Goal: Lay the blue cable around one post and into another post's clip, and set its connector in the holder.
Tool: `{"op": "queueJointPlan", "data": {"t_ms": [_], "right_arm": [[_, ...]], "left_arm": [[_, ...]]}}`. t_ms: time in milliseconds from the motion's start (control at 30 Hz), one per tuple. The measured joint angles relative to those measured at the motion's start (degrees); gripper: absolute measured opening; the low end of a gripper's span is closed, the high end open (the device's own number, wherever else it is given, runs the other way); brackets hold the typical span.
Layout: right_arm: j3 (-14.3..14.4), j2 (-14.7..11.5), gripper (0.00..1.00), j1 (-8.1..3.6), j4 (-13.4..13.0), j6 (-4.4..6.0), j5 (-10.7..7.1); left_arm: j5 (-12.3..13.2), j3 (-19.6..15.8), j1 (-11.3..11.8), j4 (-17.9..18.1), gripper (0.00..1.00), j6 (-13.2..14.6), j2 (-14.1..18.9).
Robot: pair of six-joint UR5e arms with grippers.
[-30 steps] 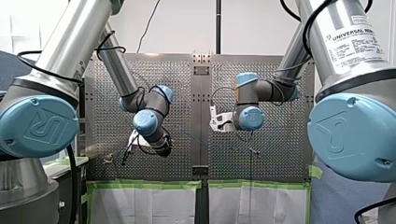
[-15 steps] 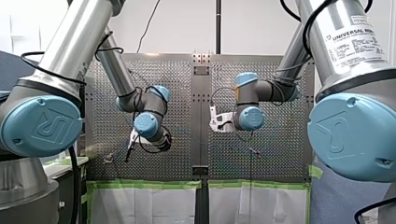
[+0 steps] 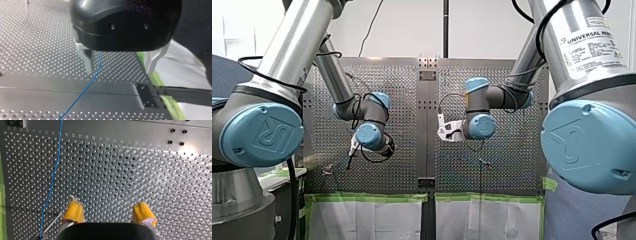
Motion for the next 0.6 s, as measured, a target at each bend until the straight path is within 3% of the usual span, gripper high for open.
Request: {"op": "queueJointPlan", "data": {"t_ms": [600], "right_arm": [[0.0, 0.0, 0.98, -0.22, 0.6, 0.09, 0.20]], "left_arm": [[0.3, 0.0, 0.4, 8.4, 0.99, -0.4, 0.0]]}}
